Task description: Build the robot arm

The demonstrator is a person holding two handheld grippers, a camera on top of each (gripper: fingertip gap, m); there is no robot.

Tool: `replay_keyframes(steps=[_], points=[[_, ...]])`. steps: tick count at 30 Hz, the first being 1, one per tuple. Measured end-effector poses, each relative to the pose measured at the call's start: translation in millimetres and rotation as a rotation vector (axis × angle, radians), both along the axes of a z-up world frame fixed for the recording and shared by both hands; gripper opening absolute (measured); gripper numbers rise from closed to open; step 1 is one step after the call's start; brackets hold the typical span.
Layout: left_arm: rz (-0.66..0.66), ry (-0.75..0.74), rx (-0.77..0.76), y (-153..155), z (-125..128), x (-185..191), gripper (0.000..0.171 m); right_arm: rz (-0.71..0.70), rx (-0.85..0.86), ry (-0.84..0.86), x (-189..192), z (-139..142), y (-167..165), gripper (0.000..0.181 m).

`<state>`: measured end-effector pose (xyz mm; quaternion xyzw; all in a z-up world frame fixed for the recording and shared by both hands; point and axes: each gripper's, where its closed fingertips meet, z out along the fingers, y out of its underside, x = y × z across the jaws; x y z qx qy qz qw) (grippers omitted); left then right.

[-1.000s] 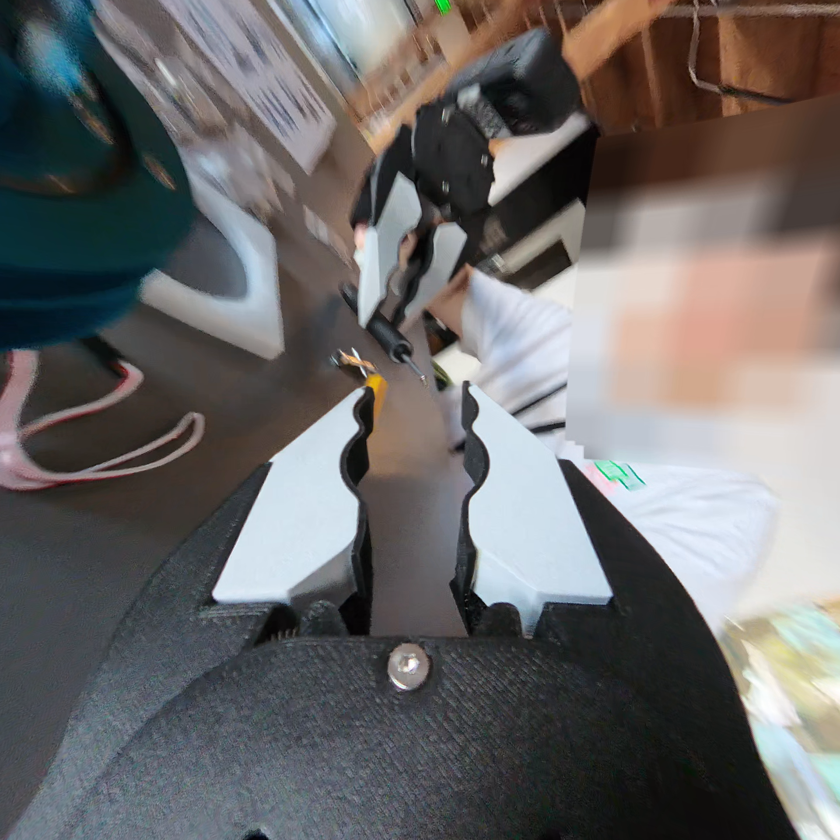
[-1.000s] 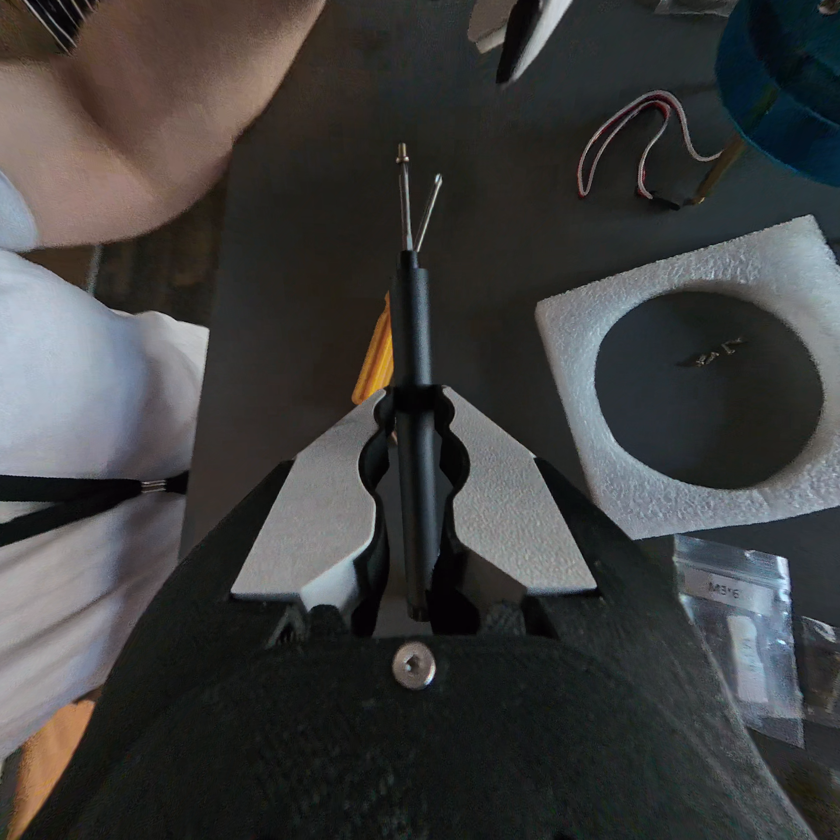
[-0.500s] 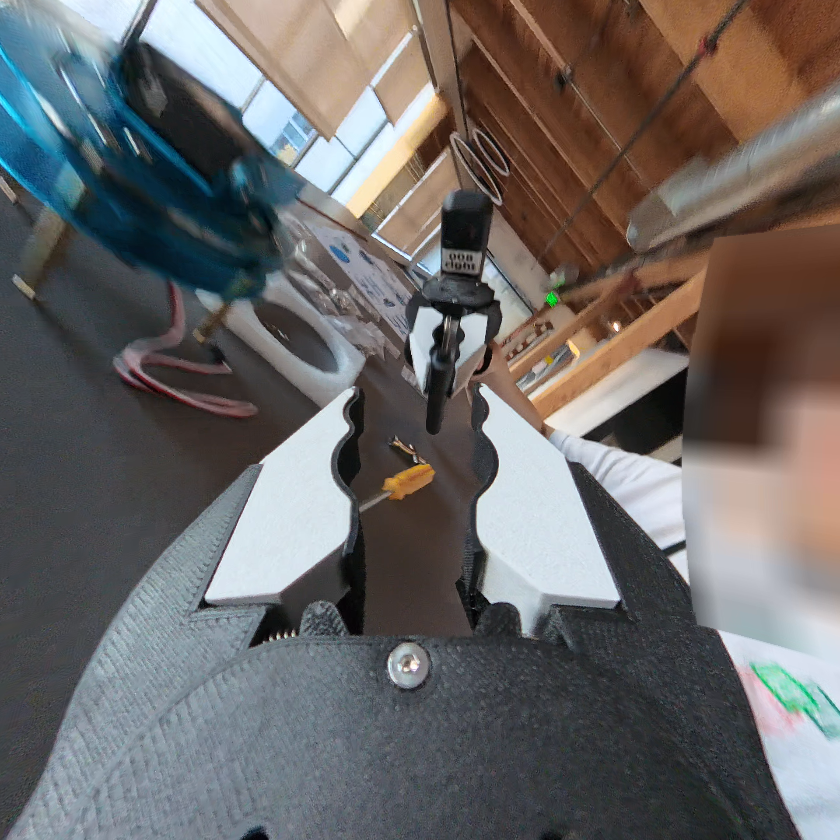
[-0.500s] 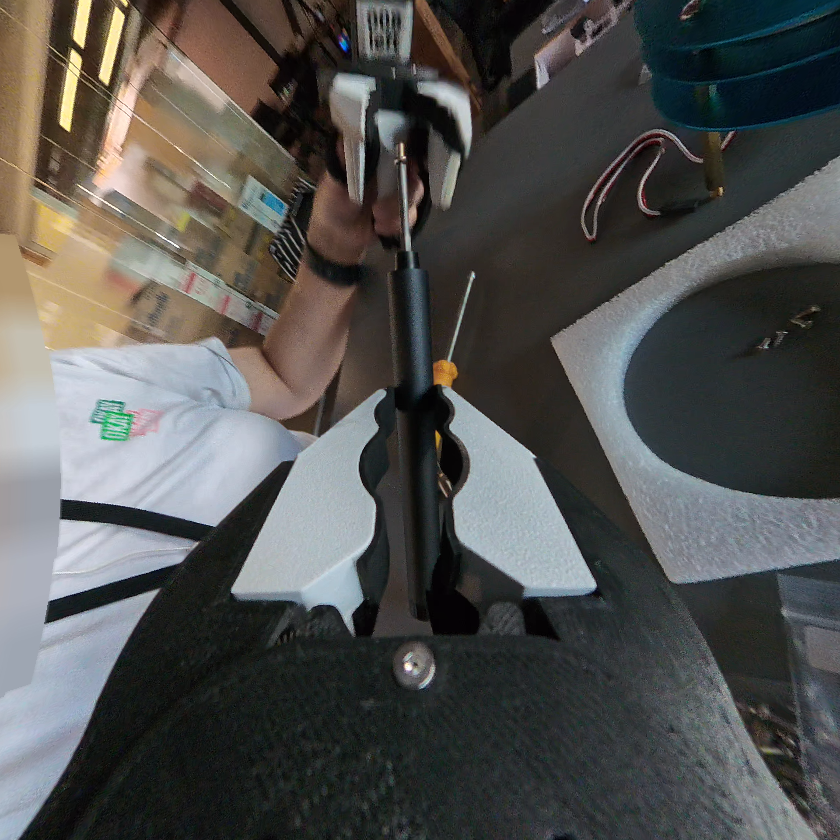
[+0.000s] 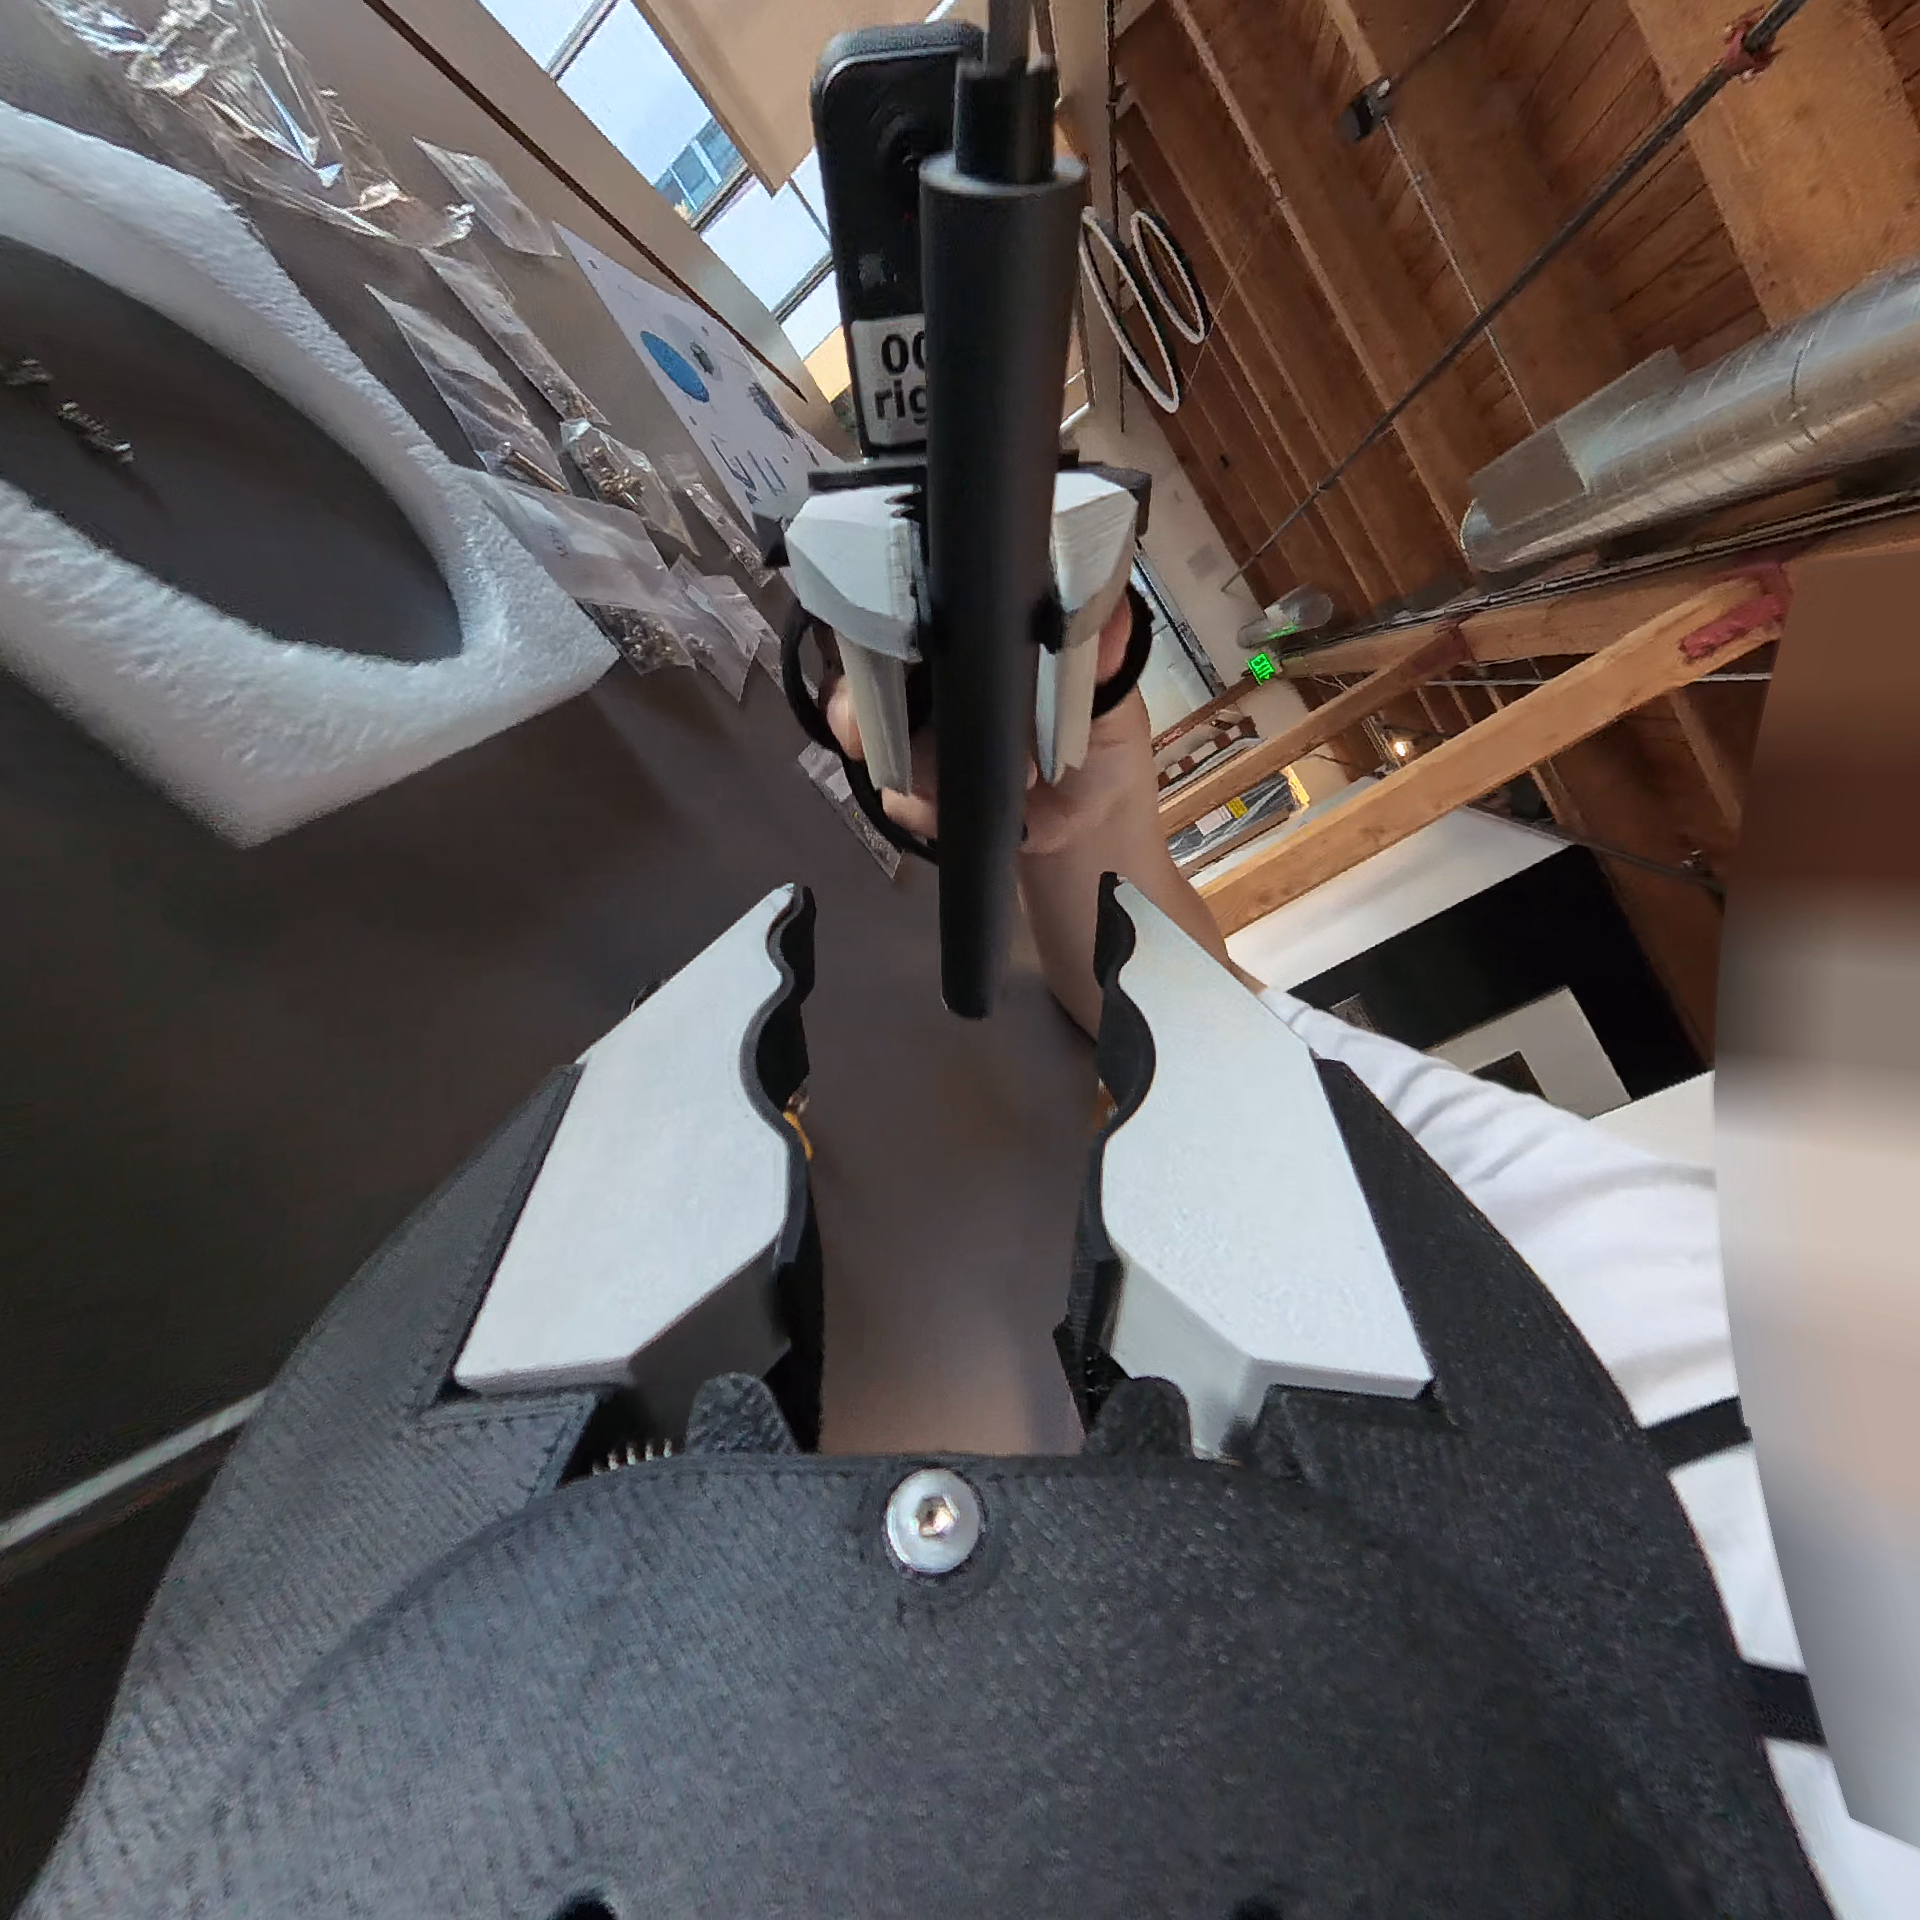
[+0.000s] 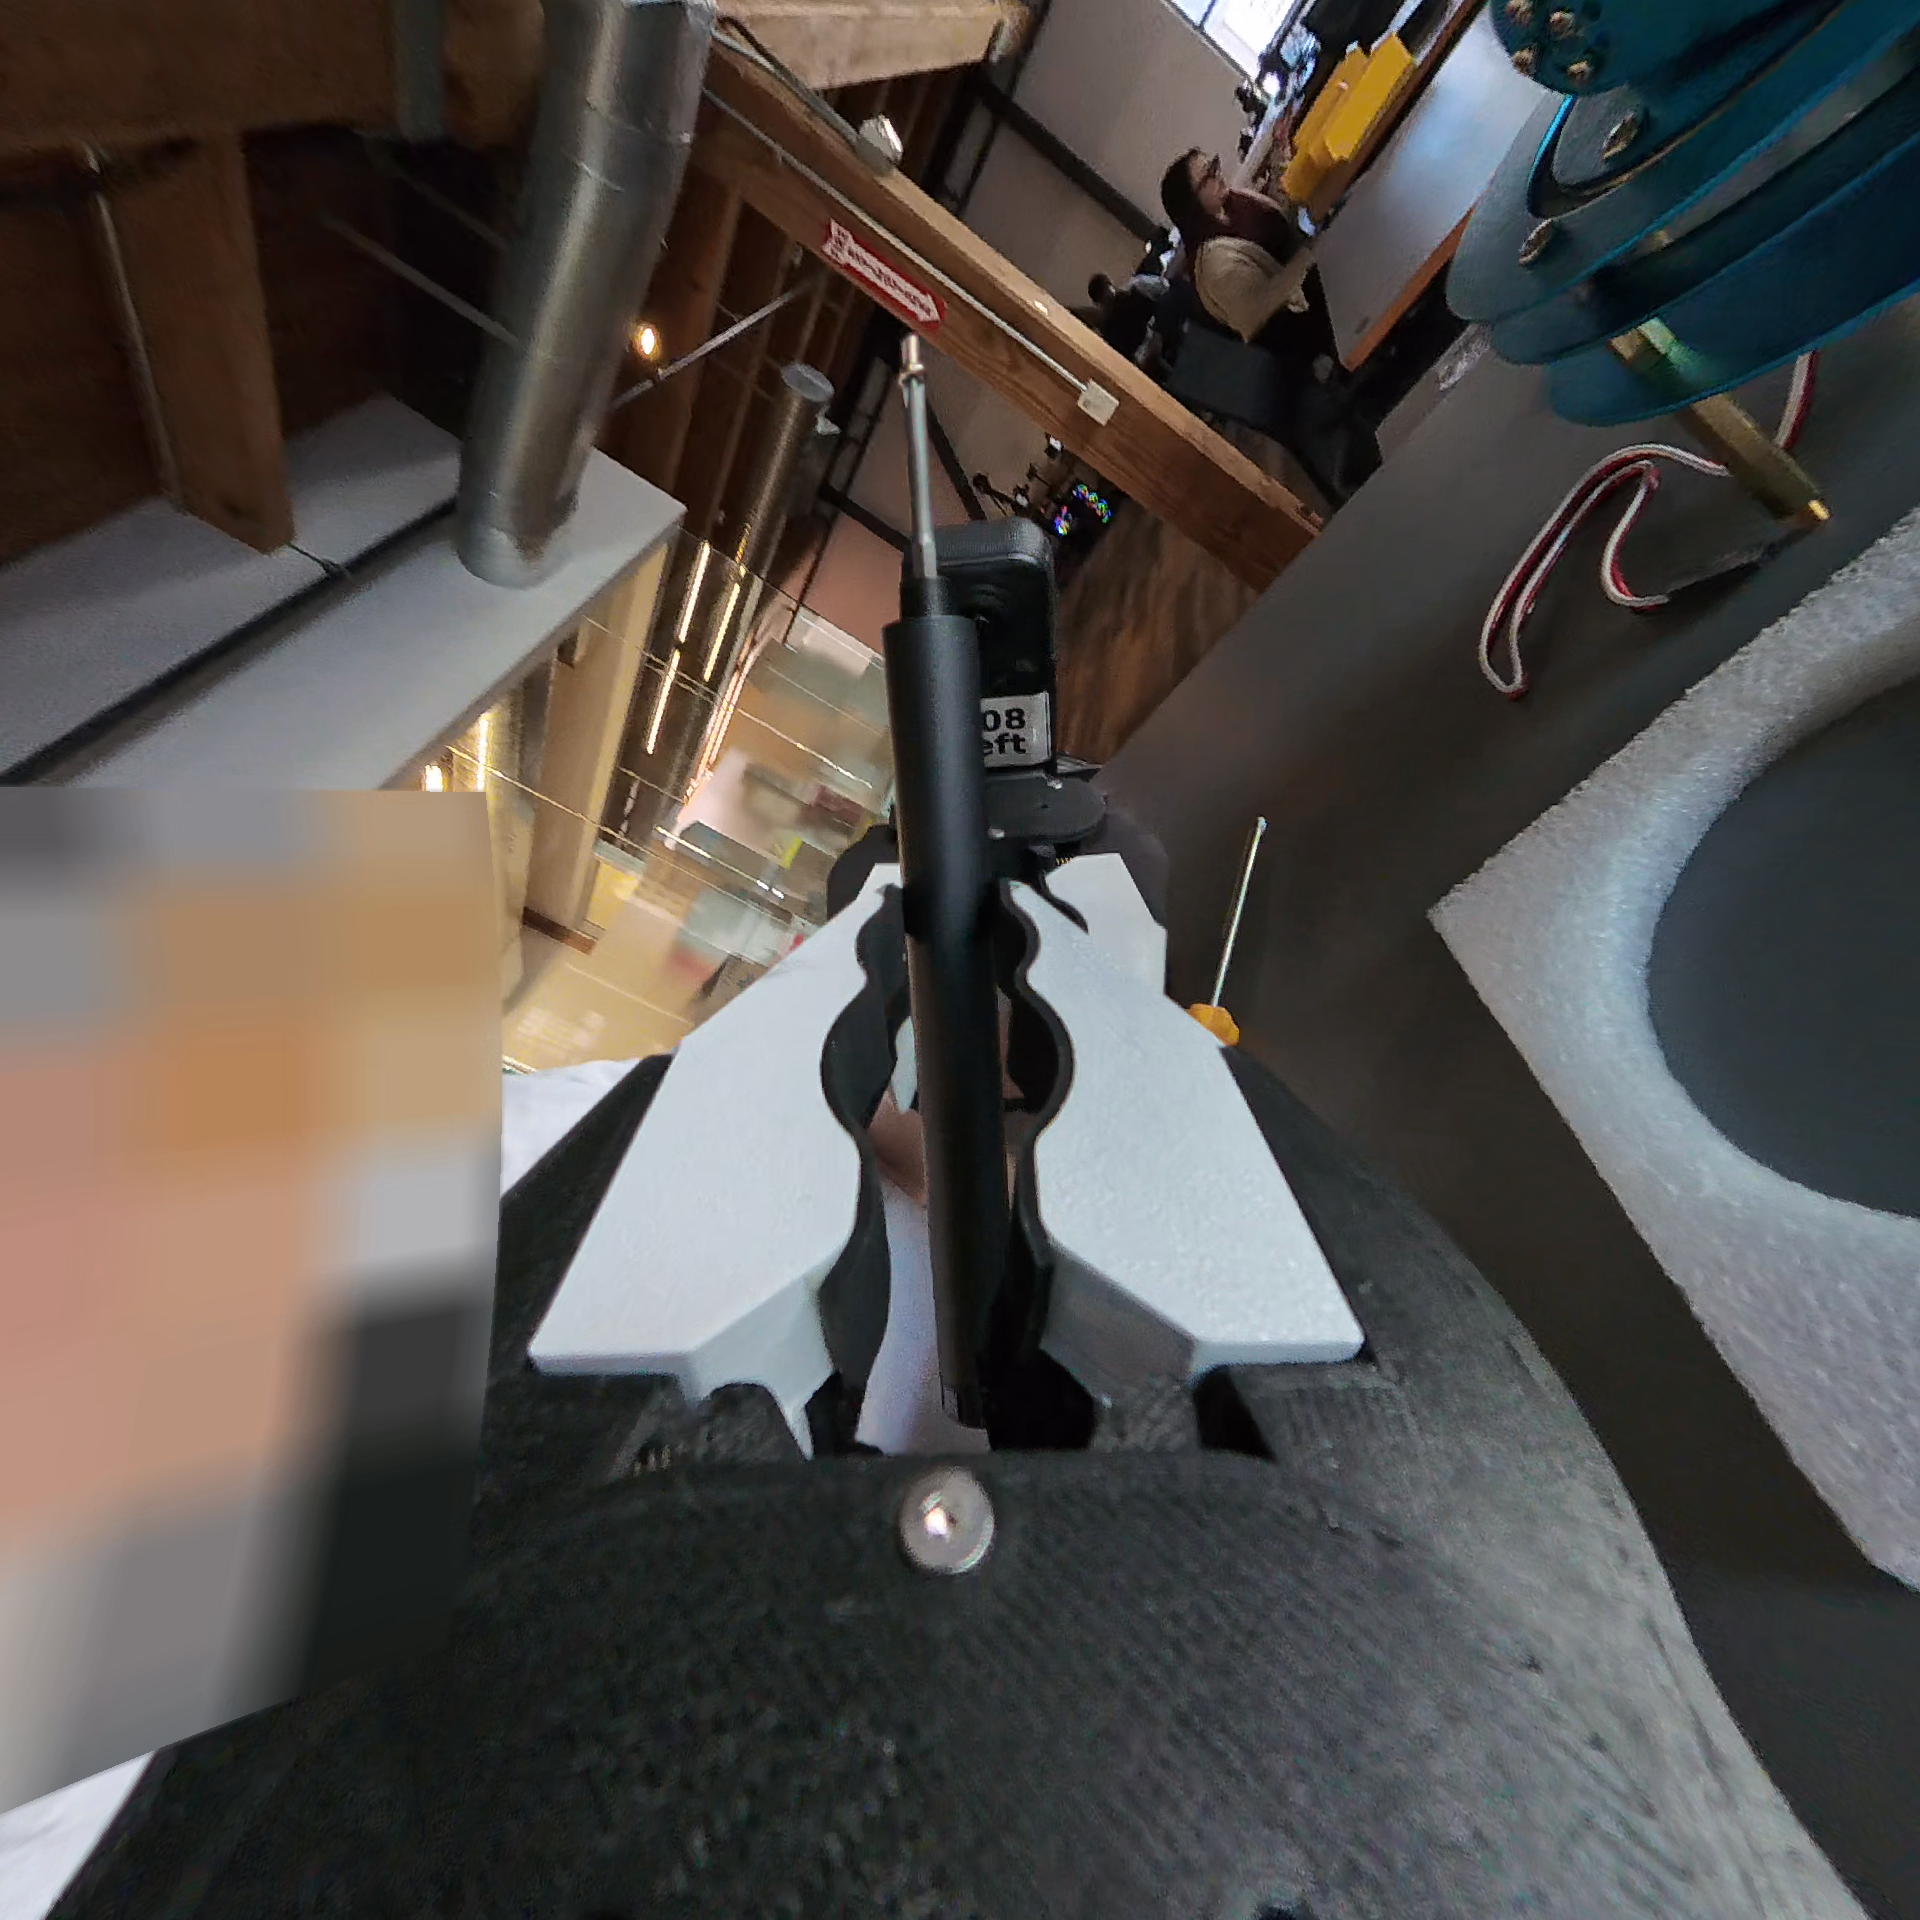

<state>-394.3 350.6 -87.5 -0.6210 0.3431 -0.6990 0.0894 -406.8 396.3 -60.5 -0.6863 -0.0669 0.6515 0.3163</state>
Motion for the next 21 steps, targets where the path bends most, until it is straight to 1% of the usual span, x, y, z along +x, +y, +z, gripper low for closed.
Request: replay_keyframes(steps=[6,9,10,11,13,17,21], points=[[-0.01,-0.016,-0.065,1.5,-3.2,18.5,0.049,-0.066,-0.025,0.134,4.1,8.9,6.6,0.015],[-0.029,-0.026,-0.092,1.7,-2.2,19.5,0.043,-0.079,-0.046,0.179,5.6,8.8,8.4,0.016],[-0.033,-0.038,-0.095,1.2,-0.3,20.4,0.039,-0.081,-0.052,0.185,5.7,8.0,8.9,0.016],[-0.044,-0.063,-0.103,0.3,3.7,18.5,0.033,-0.083,-0.055,0.188,5.6,7.0,9.4,0.015],[-0.063,-0.112,-0.137,-0.3,11.1,11.7,0.027,-0.084,-0.061,0.201,4.9,6.2,10.5,0.015],[-0.073,-0.138,-0.188,1.3,12.5,6.7,0.016,-0.073,-0.081,0.24,2.8,5.3,12.4,0.015],[-0.059,-0.14,-0.196,4.6,12.8,2.0,0.018,-0.079,-0.077,0.255,1.0,6.4,13.9,0.015]])
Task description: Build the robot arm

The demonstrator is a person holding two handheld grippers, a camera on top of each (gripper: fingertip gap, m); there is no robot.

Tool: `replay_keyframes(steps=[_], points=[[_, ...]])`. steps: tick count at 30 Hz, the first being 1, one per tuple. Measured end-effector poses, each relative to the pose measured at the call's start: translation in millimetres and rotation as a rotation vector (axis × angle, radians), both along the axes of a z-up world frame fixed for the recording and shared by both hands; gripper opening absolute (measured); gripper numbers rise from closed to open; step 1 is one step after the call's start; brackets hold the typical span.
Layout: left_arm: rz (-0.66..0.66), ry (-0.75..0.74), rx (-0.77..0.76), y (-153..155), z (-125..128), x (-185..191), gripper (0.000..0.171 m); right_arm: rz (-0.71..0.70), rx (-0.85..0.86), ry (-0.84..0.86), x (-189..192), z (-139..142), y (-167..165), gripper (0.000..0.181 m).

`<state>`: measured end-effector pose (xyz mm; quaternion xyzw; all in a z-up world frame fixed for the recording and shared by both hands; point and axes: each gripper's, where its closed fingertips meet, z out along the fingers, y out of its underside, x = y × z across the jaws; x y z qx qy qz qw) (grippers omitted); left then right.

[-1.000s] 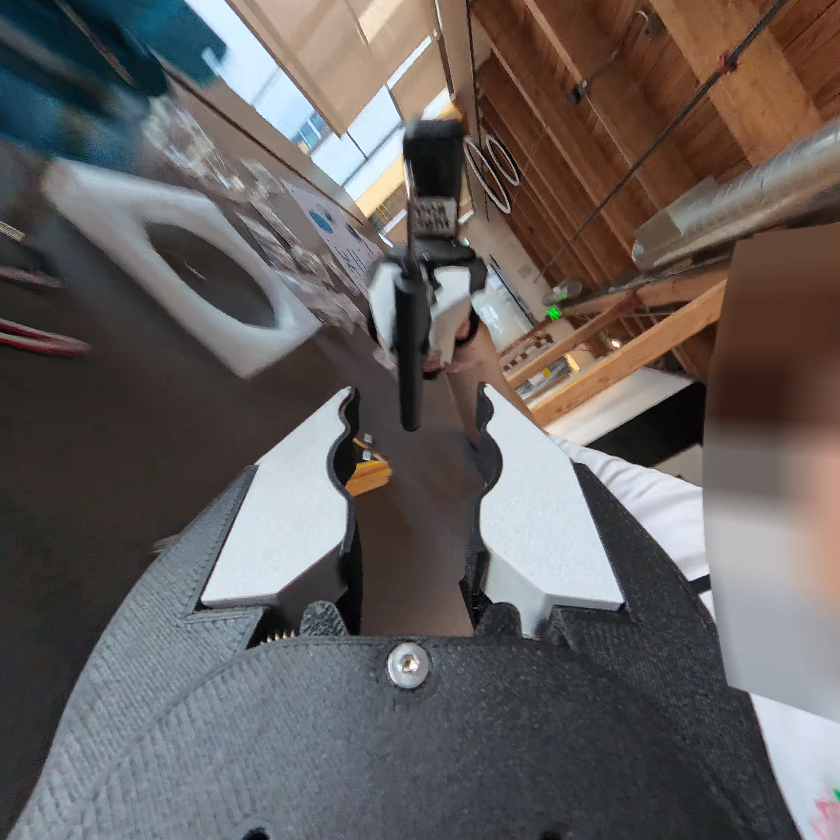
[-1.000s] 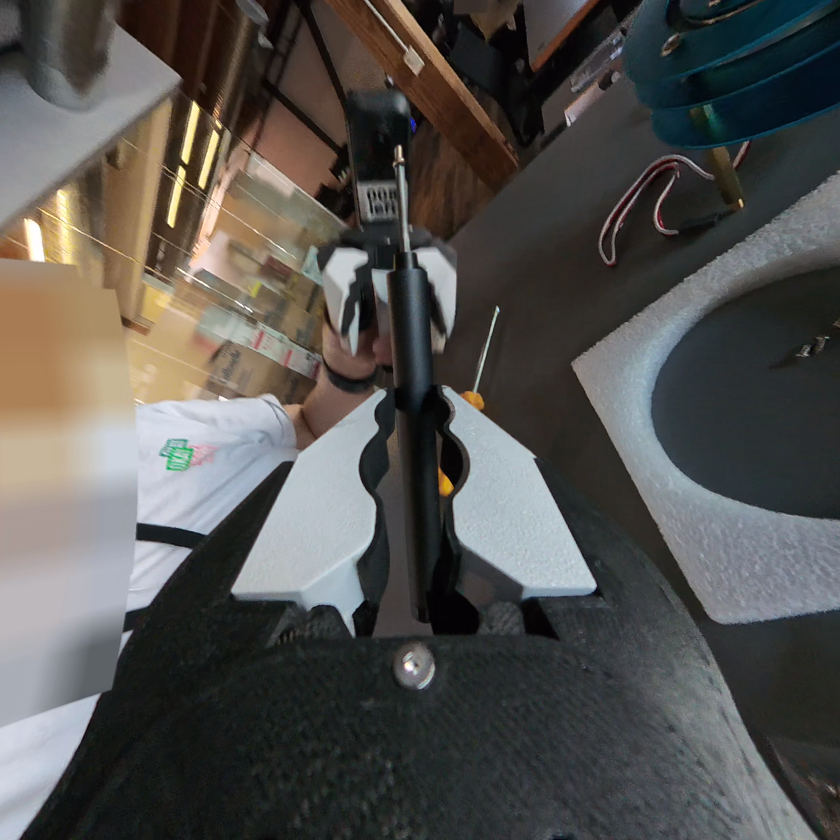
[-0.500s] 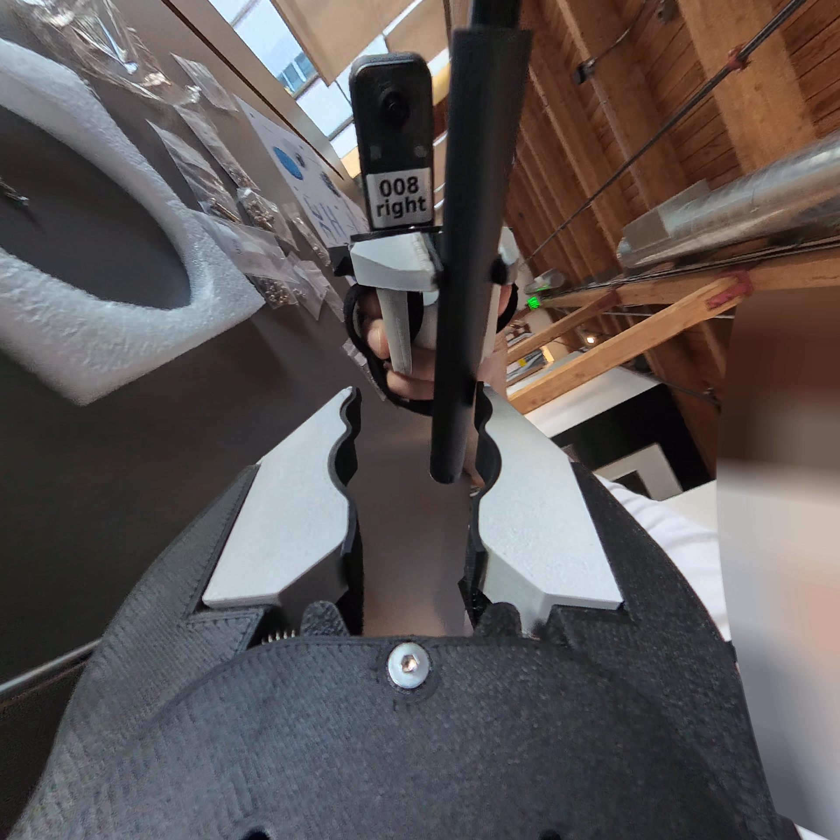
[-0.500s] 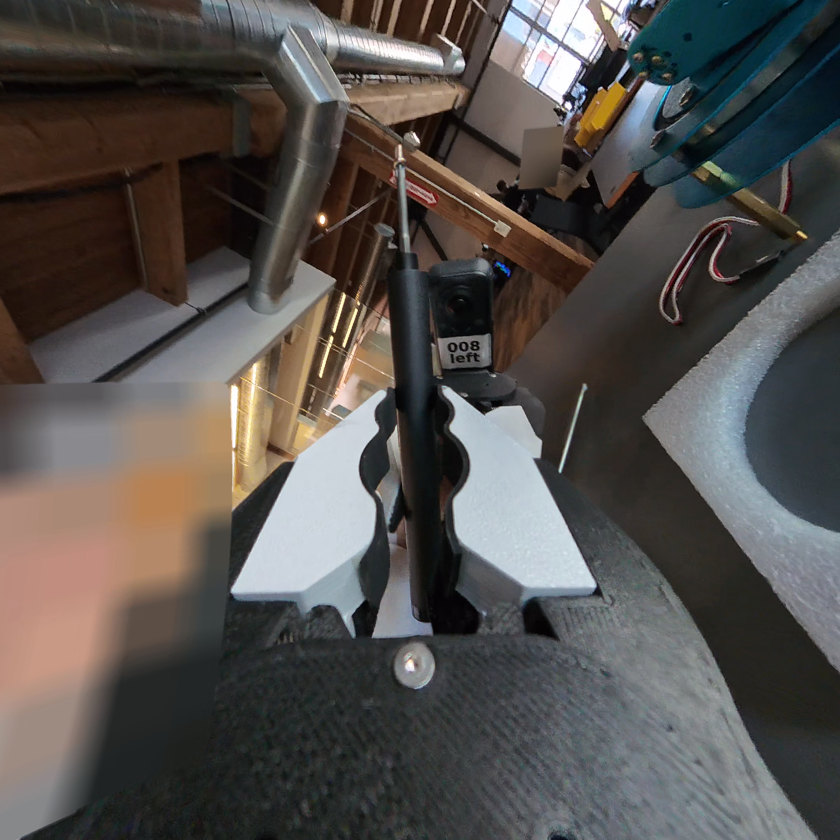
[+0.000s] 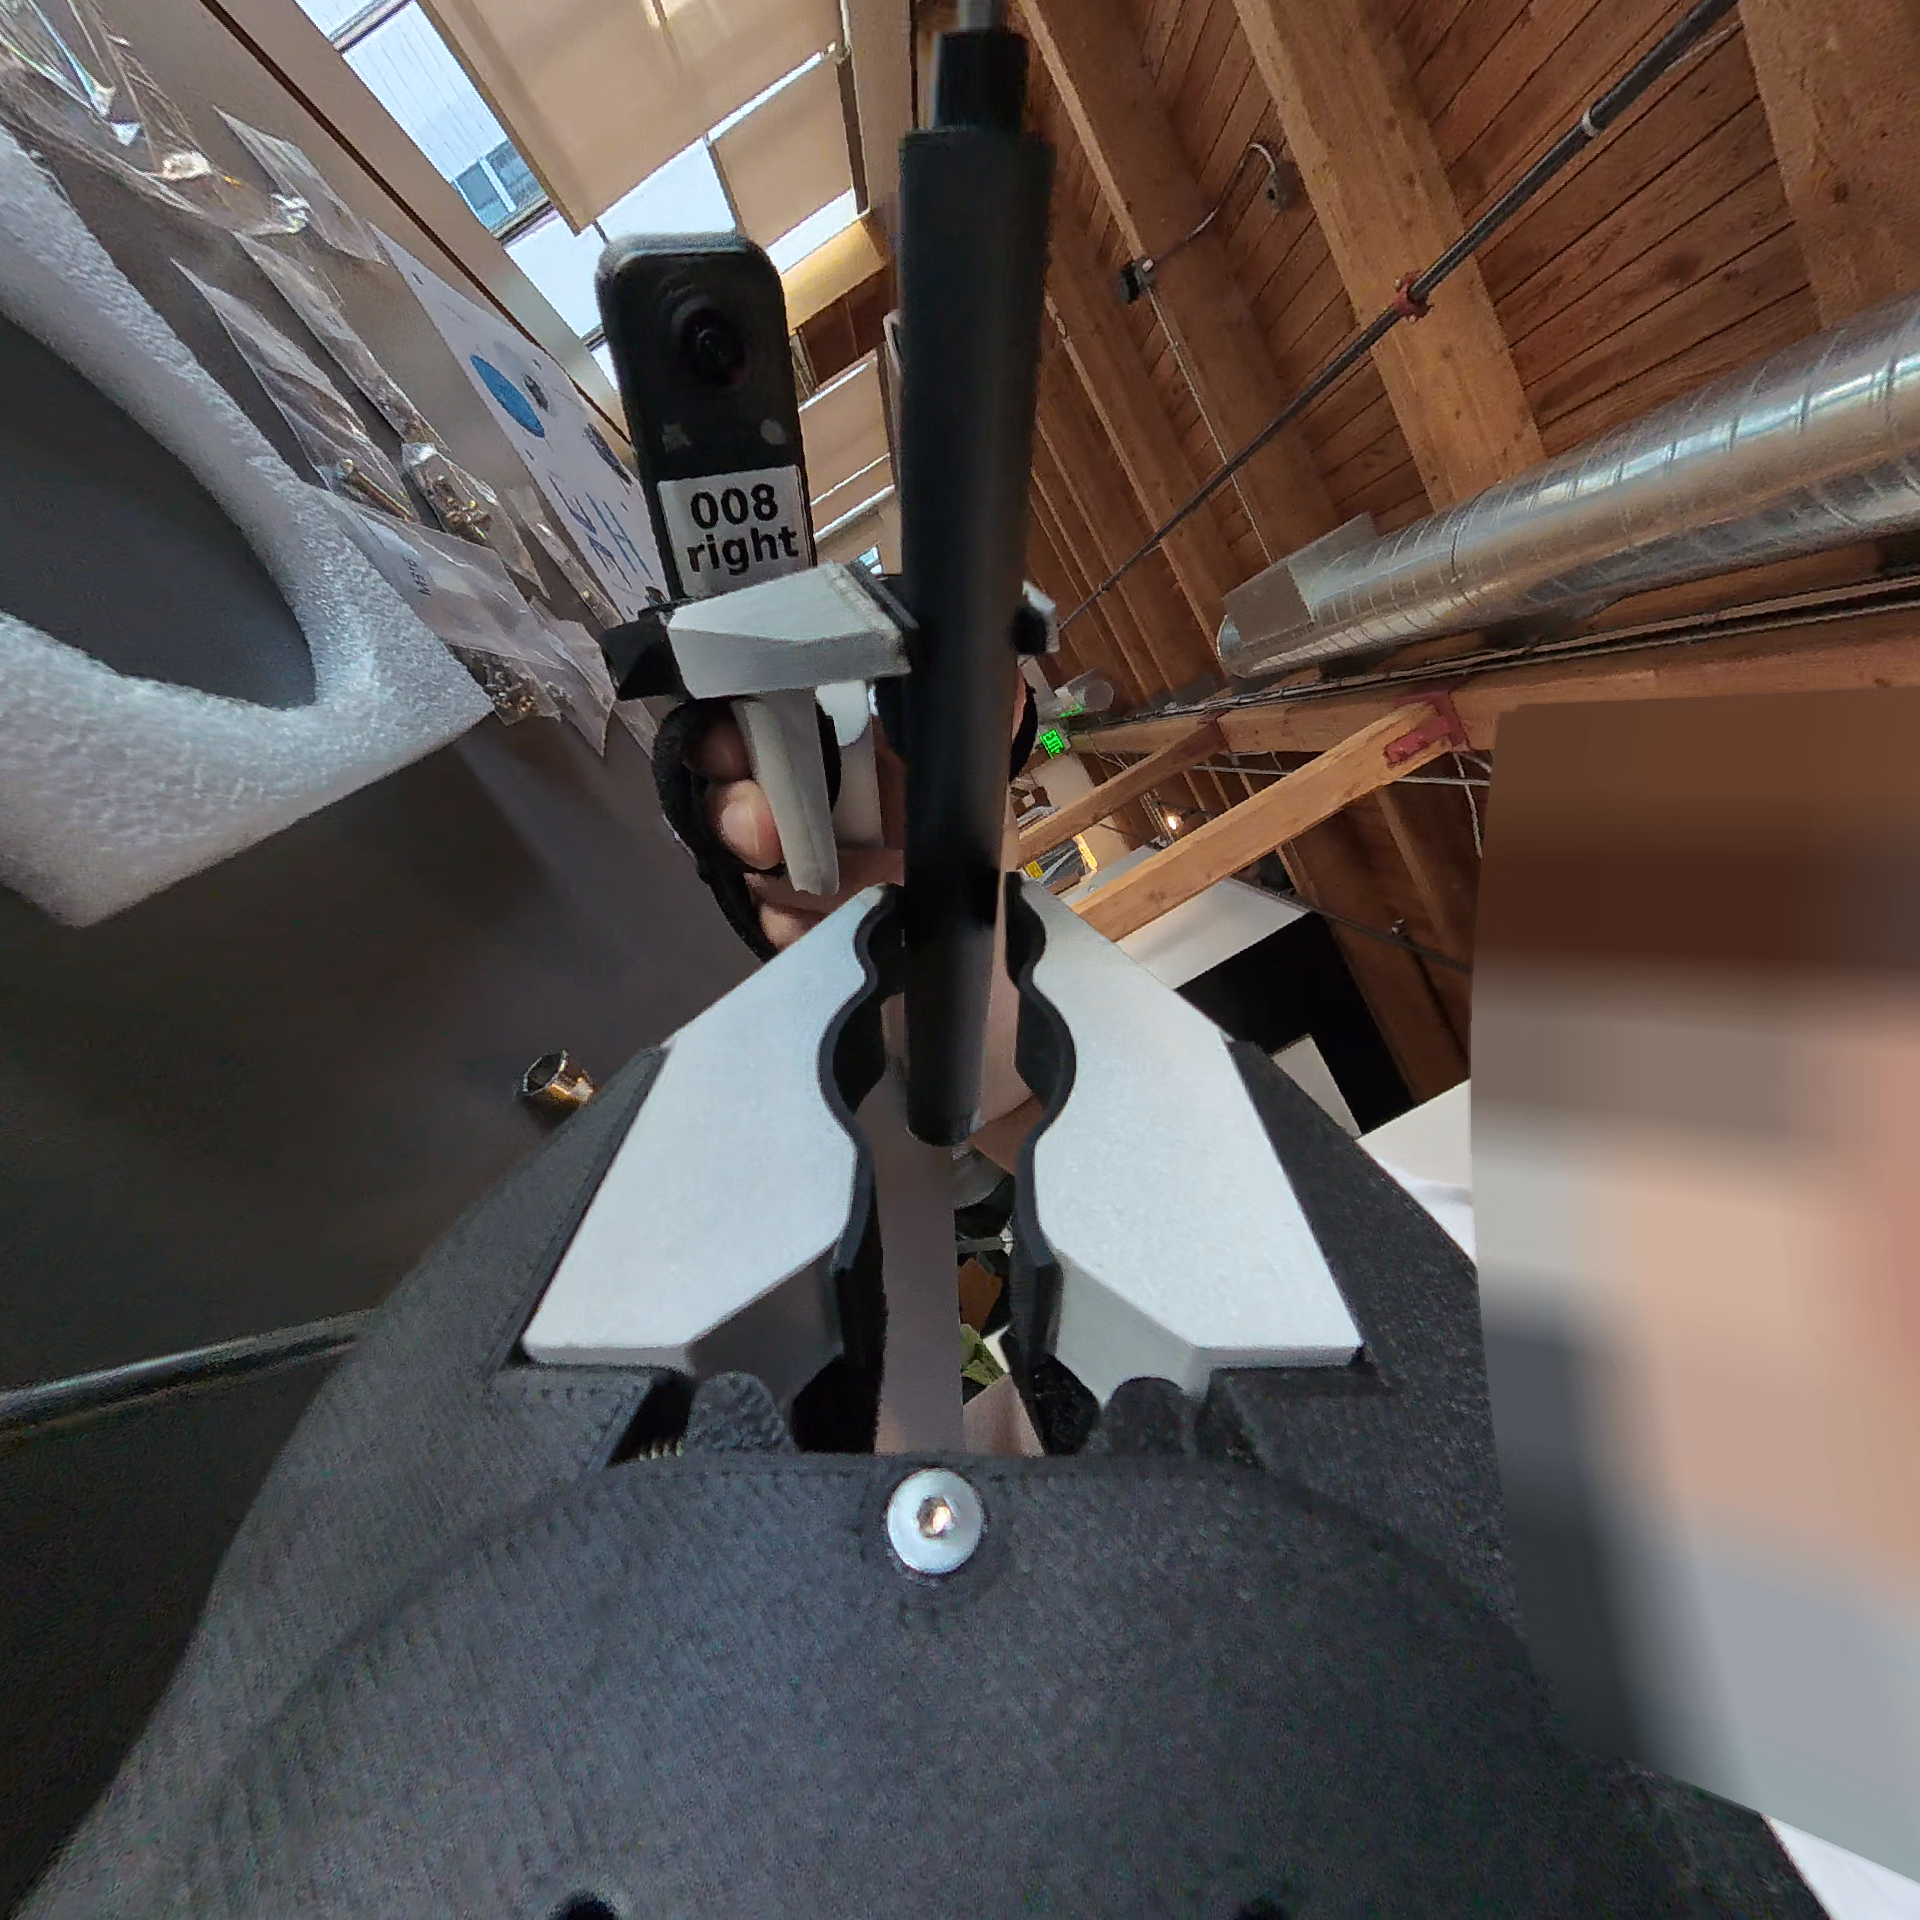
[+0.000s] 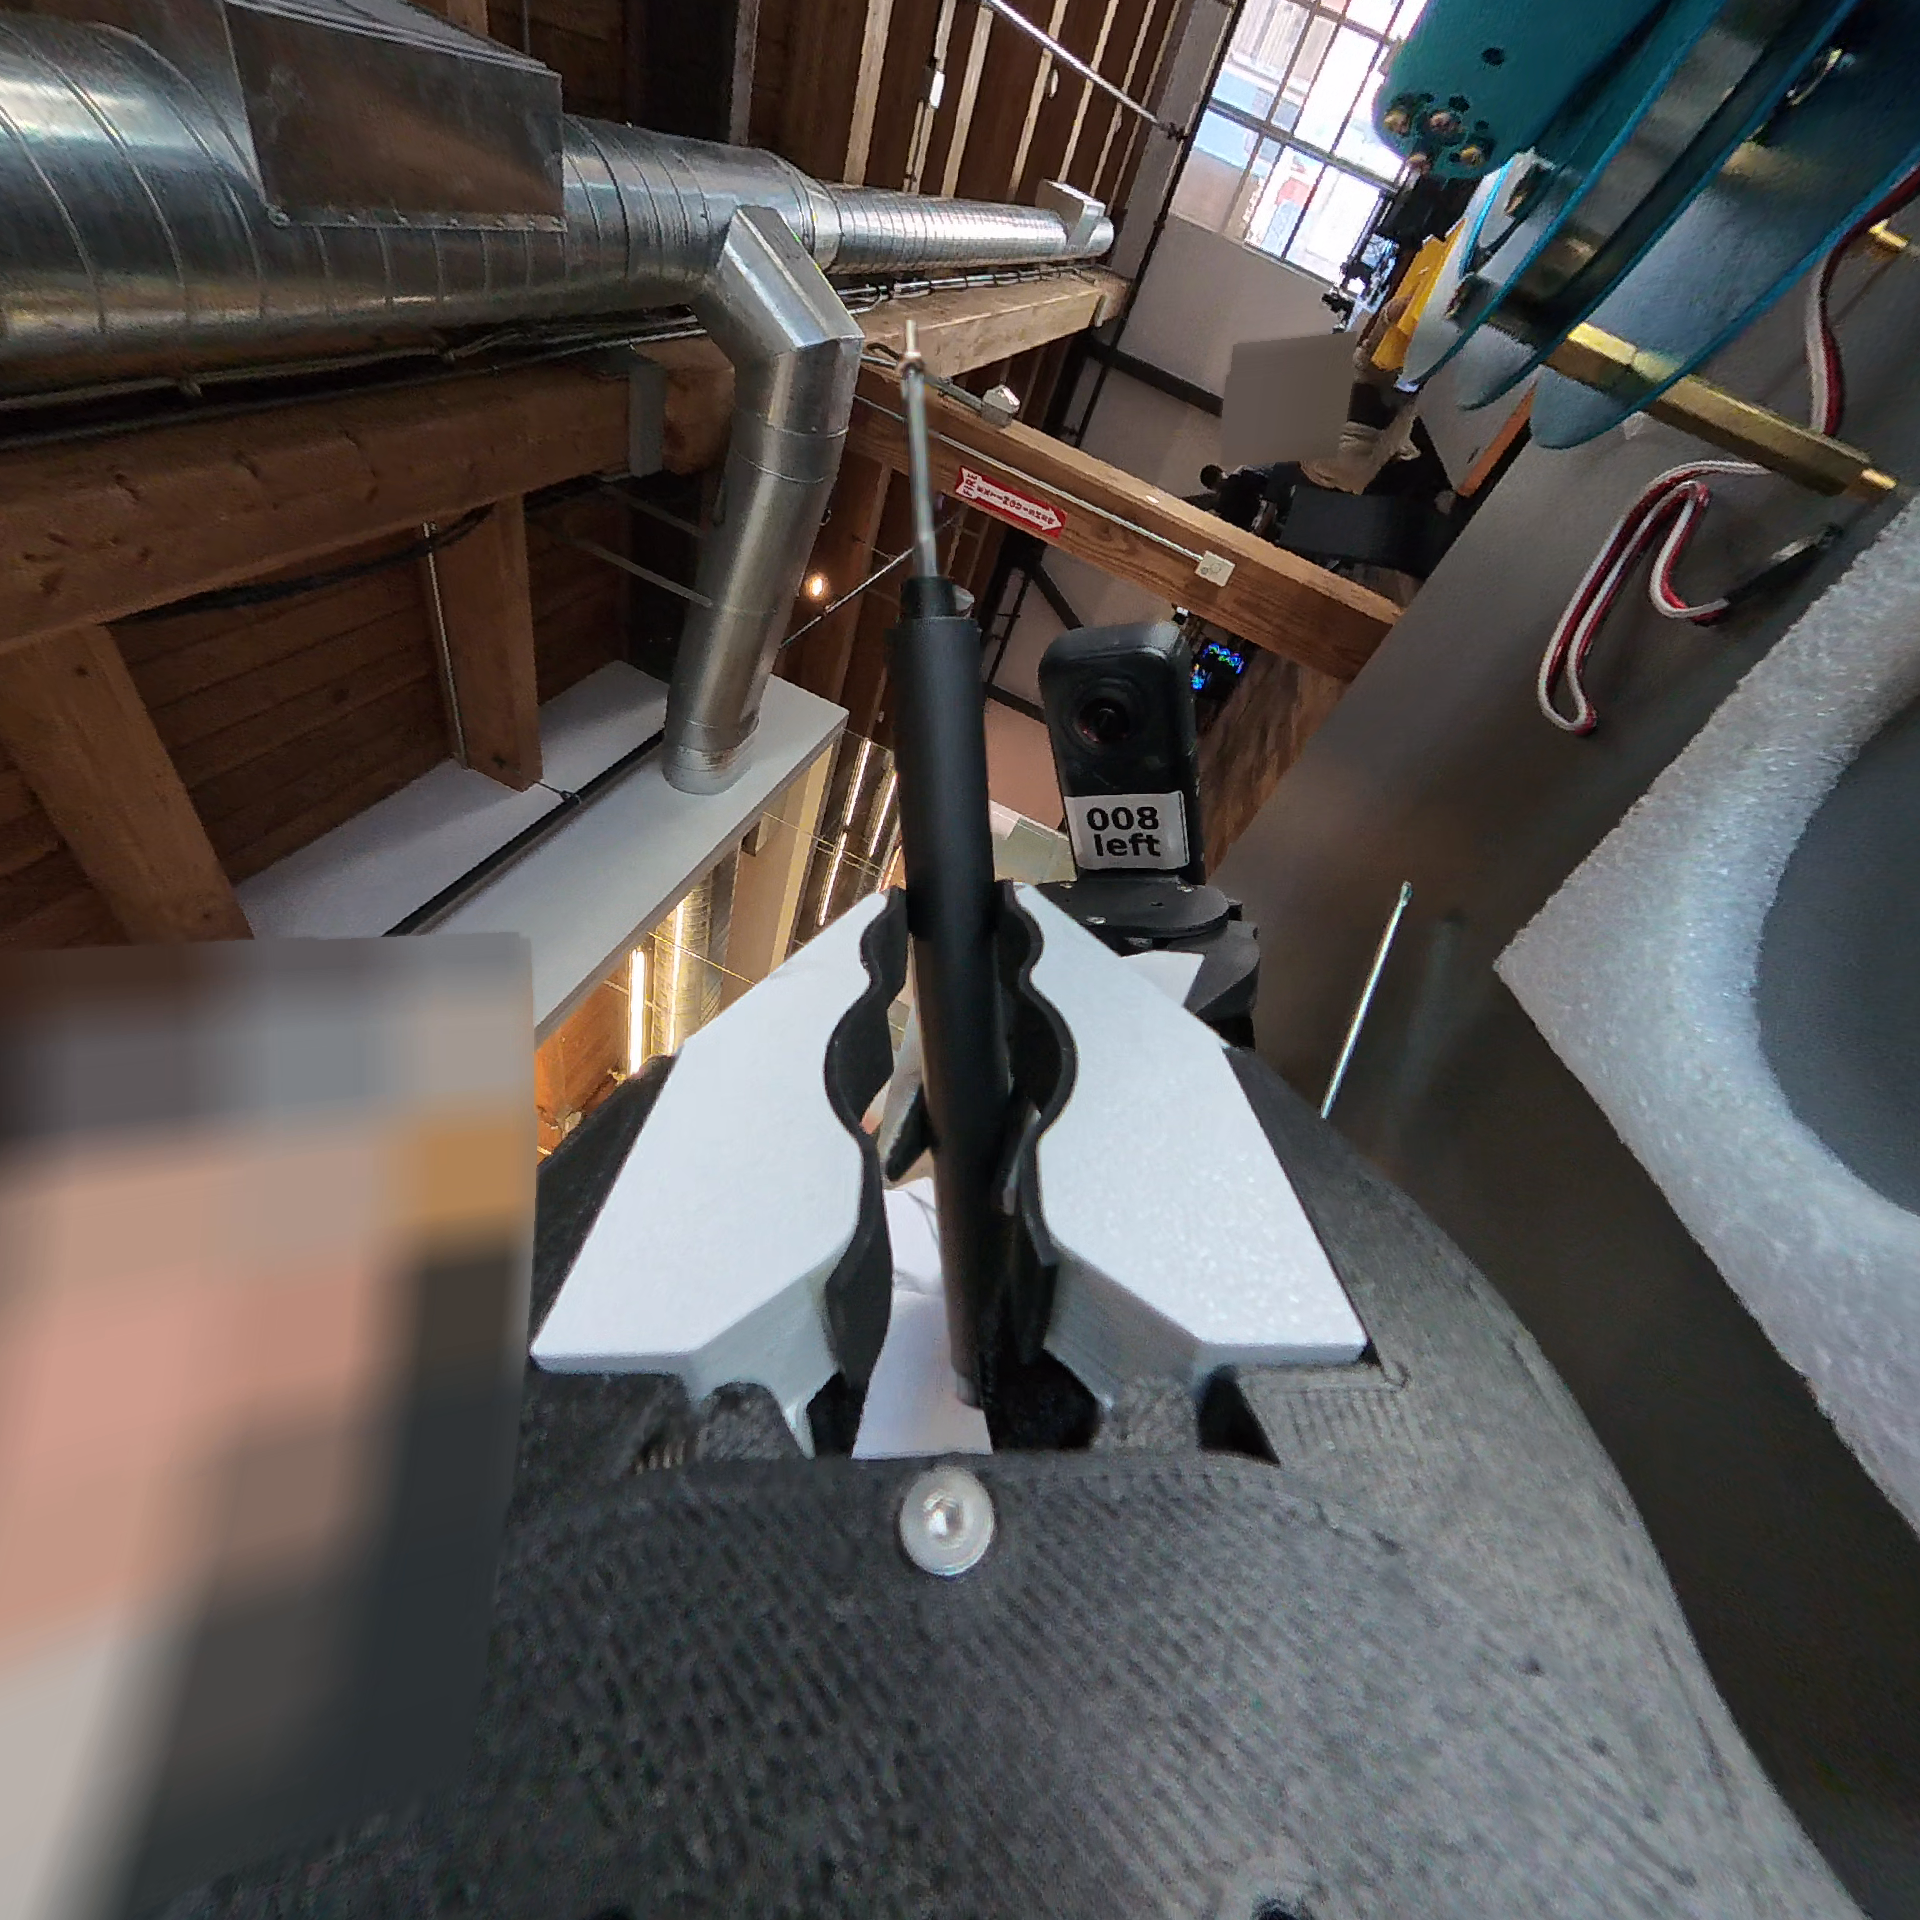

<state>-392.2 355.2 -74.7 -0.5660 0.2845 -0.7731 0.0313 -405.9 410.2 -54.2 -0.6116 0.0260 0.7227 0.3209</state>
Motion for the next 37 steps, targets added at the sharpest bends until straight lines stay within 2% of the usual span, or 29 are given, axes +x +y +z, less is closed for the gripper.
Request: replay_keyframes(steps=[3,6,13,18,22,26,30,37], points=[[-0.006,0.015,-0.002,1.0,-2.8,-0.4,0.025,-0.011,0.002,-0.005,-2.8,-1.2,1.3,0.015],[-0.026,0.003,-0.021,-0.1,-2.2,-1.1,0.017,-0.029,0.0,0.018,-4.2,-1.1,4.8,0.015],[-0.031,0.03,-0.027,-0.2,-5.9,-10.2,0.015,-0.017,-0.017,0.048,-4.4,-6.4,3.8,0.015],[-0.039,0.053,-0.061,1.6,-9.1,-13.9,0.015,0.054,0.018,-0.003,-7.8,-9.9,4.5,0.015],[-0.026,0.083,-0.09,7.7,-13.9,-14.7,0.015,0.094,0.033,-0.024,-10.4,-12.0,8.4,0.028],[-0.026,0.101,-0.095,14.7,-16.7,-17.4,0.016,0.078,0.012,-0.023,-12.5,-13.8,15.2,0.029],[-0.053,0.077,-0.137,20.3,-13.0,-20.9,0.016,0.055,-0.004,-0.062,-14.7,-18.2,24.6,0.015],[-0.085,0.067,-0.211,25.4,-11.6,-23.3,0.016,0.07,-0.049,-0.038,-23.2,-24.4,33.7,0.016]])
